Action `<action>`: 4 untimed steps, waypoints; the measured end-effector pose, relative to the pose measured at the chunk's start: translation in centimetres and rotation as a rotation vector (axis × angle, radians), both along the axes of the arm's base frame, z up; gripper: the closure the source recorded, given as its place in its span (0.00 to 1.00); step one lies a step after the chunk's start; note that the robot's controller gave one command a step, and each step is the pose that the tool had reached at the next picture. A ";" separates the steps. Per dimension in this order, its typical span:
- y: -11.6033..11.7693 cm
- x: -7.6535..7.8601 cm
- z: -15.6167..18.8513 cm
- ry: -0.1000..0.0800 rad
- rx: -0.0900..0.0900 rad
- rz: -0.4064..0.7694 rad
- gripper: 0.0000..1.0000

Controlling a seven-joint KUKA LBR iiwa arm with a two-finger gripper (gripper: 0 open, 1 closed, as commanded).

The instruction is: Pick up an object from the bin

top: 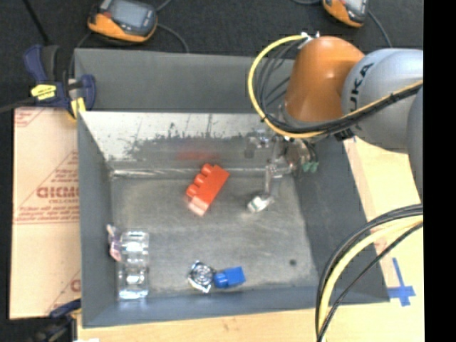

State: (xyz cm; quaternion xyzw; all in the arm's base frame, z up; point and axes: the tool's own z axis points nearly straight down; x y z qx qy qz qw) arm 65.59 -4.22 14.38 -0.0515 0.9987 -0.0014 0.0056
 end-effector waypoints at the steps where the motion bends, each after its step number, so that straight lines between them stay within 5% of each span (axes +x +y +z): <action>1: 6.1 -3.2 -7.2 -0.001 0.006 -0.029 0.00; 2: -2.8 -2.9 -3.3 0.004 -0.006 0.383 0.00; 3: -5.1 -0.6 -4.6 0.004 -0.001 0.306 0.00; 4: -12.4 -0.5 -2.6 0.002 0.000 -0.126 0.00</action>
Offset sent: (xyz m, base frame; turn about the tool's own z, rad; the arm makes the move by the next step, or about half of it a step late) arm -0.0348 0.0587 -0.0738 0.0317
